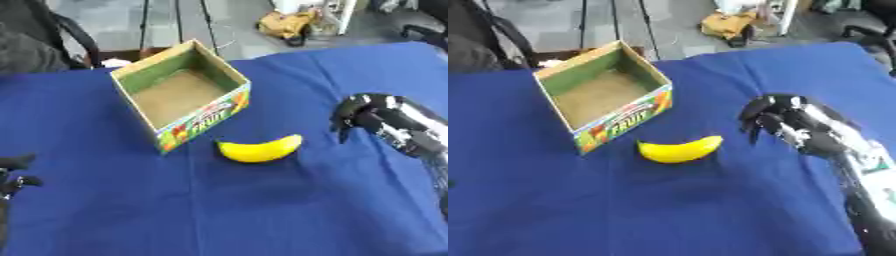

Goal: Pick up objects on the table and place them in the box.

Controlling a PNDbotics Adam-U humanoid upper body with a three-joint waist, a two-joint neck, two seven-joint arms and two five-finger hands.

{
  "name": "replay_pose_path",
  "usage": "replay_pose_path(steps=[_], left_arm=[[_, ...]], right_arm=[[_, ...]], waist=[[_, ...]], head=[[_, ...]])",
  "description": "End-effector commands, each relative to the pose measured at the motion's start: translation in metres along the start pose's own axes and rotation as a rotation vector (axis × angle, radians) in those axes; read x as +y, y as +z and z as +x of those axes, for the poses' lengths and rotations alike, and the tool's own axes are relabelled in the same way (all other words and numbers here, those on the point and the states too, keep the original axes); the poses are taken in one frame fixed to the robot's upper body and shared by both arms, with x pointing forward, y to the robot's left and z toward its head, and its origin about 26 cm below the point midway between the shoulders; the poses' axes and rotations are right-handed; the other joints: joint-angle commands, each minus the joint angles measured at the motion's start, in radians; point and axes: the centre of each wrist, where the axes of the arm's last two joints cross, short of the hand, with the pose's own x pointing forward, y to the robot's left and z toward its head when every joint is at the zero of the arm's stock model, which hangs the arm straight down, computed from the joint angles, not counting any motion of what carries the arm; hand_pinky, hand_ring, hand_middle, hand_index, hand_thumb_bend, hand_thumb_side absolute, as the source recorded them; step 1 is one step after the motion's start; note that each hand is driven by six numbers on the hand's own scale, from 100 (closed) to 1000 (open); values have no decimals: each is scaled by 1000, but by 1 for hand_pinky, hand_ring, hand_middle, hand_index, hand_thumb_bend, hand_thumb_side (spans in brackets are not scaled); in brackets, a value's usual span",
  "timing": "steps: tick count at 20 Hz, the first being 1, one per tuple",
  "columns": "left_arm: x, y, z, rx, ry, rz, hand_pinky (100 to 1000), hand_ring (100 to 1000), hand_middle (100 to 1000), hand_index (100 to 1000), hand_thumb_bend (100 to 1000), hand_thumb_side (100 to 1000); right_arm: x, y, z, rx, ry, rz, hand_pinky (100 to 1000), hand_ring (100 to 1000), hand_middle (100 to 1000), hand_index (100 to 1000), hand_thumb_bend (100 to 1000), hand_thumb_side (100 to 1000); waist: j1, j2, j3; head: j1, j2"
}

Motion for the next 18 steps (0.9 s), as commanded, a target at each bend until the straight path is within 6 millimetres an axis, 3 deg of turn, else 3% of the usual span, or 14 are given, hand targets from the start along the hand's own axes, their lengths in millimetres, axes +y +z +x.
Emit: replay_pose_path(steps=[1, 8, 18], left_arm=[[0, -2, 7, -18, -19, -18, 483, 755, 482, 551, 262, 1000], [-1, -2, 6, -15, -20, -30, 484, 755, 482, 551, 260, 1000], [-4, -3, 5, -17, -15, -51, 484, 756, 483, 551, 257, 1000]], right_arm=[[-16, -3, 8, 17, 92, 56, 482, 635, 652, 713, 100, 463], [-29, -15, -2, 56, 233, 189, 514, 683, 705, 753, 100, 388], [-38, -52, -5, 12, 450, 352, 589, 781, 789, 819, 100, 273]], waist=[[-4, -14, 4], [-4, -13, 23], [1, -7, 63]], head=[[-7, -4], [-21, -4], [-42, -6]])
